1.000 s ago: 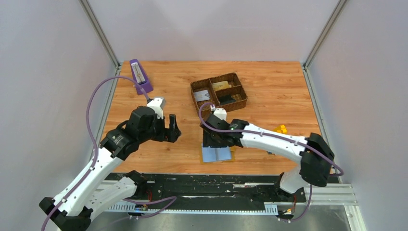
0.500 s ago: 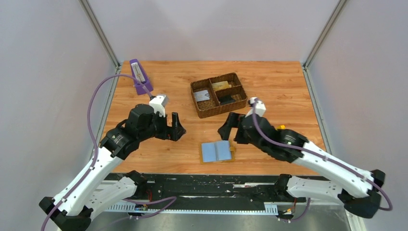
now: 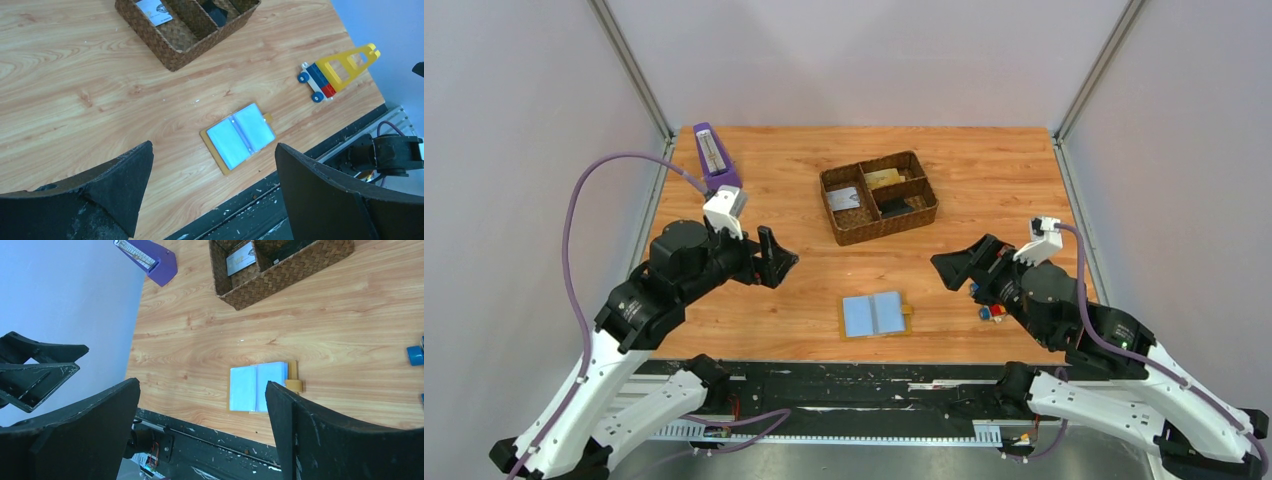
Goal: Take the credit cards out of the card holder
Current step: Reset both arms
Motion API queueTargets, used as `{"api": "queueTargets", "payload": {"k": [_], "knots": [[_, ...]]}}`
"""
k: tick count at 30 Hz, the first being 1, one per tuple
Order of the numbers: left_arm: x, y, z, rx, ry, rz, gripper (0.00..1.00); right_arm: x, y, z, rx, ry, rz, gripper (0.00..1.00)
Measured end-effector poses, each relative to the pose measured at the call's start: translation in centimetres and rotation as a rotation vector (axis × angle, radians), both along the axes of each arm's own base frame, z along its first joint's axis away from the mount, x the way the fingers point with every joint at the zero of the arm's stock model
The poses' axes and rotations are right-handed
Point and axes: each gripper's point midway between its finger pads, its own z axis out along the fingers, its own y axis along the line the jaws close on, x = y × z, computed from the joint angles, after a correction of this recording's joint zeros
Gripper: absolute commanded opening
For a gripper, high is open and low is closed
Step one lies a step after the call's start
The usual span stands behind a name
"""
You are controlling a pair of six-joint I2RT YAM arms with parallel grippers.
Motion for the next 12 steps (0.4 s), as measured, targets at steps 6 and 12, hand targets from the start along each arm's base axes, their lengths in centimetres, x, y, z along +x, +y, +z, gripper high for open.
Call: {"api": "queueTargets", "payload": {"k": [6, 12], "knots": [[-0.1, 0.5, 0.3, -0.008, -0.018, 0.017, 1.00, 0.1, -0.2, -0.5, -0.009, 0.005, -0.011, 1.00], [-0.4, 0.7, 0.7, -0.018, -0.033, 0.020, 1.00, 0.4, 0.4, -1.3, -0.040, 0.025, -0.012, 1.00]]}}
